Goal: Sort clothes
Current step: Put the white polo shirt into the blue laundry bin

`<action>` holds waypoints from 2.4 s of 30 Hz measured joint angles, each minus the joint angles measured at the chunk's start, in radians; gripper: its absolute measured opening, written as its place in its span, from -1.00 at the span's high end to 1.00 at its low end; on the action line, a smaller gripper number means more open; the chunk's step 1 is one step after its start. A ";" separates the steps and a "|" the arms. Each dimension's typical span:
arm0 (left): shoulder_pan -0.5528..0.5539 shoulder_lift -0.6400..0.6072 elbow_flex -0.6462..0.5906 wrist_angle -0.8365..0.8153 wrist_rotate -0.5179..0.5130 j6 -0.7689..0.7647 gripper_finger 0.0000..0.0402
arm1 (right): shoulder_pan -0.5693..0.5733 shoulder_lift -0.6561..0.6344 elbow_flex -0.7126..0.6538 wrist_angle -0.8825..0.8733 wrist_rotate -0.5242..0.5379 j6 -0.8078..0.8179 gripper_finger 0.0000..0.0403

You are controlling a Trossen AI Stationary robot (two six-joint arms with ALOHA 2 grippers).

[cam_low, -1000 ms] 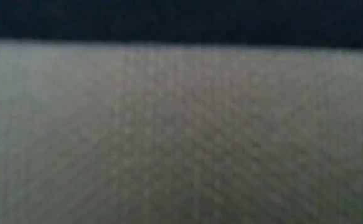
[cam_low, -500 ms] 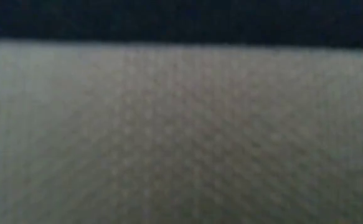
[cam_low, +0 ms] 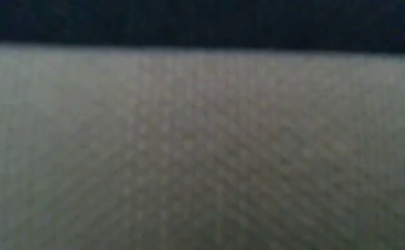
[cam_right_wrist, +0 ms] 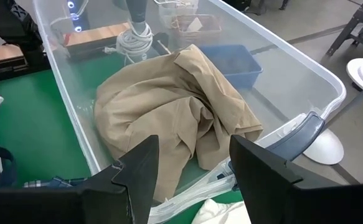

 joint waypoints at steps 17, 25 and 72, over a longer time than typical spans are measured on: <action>-0.003 -0.003 0.115 0.031 0.047 -0.133 0.64 | 0.000 0.000 0.000 -0.001 -0.002 -0.014 0.06; -0.002 -0.003 0.272 -0.197 -0.043 -0.127 0.49 | 0.000 0.000 0.000 -0.001 -0.002 -0.018 0.06; -0.062 0.035 -0.255 0.312 -0.101 -0.110 1.00 | 0.000 0.000 -0.003 -0.001 -0.001 -0.018 0.06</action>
